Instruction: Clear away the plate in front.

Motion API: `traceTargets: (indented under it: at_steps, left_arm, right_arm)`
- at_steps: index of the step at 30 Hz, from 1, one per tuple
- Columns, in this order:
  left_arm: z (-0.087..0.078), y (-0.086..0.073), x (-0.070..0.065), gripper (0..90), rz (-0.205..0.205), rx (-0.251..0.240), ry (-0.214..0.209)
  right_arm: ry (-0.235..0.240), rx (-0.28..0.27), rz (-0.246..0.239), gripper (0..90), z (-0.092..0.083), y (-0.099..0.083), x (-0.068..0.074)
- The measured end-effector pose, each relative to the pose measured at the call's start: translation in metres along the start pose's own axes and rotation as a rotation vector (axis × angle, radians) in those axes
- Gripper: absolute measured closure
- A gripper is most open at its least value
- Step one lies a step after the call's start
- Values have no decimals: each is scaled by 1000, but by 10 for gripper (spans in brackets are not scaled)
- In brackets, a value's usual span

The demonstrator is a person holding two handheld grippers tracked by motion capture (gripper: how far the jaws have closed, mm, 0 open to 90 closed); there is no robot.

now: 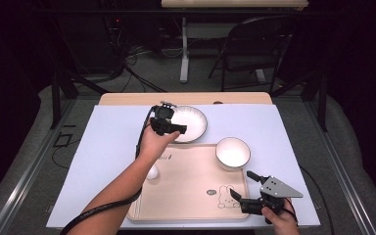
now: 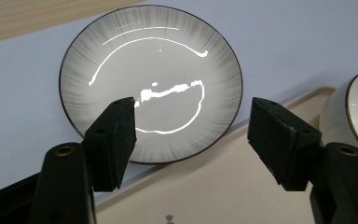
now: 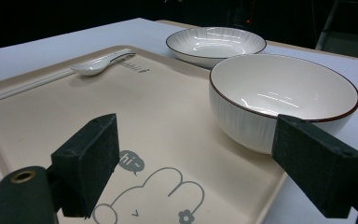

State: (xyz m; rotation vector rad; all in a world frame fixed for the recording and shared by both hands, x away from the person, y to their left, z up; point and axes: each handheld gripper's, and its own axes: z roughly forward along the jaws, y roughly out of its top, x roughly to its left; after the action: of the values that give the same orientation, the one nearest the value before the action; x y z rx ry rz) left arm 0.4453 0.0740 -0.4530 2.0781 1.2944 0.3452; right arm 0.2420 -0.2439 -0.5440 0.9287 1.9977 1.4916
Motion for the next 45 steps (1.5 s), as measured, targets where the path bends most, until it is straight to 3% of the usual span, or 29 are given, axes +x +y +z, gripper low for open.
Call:
traceTargets:
  at_steps: [17,19,21,23,31,36,40,45]
  left_arm:
    - [1,2,25,262,-56,1,17]
    - [1,3,30,262,-79,-8,15]
    - [2,4,41,262,-129,-6,2]
    - [3,4,45,262,-139,-4,6]
    - [19,1,79,266,-236,45,50]
    - [30,1,88,326,-273,50,54]
    - [37,2,89,370,-284,51,70]
    - [52,3,91,417,-329,70,74]
  right_arm:
    - [-5,-1,5,144,-2,-1,0]
    - [-4,-1,8,144,-2,-1,0]
    - [-2,-2,9,144,-1,-1,0]
    - [-1,-2,8,144,-1,-1,-1]
    - [-1,-5,13,144,-3,-1,-2]
    - [-1,-5,10,144,-3,-1,-2]
    - [-2,-4,7,144,-3,-1,-2]
    - [-3,-5,7,144,-3,-1,-1]
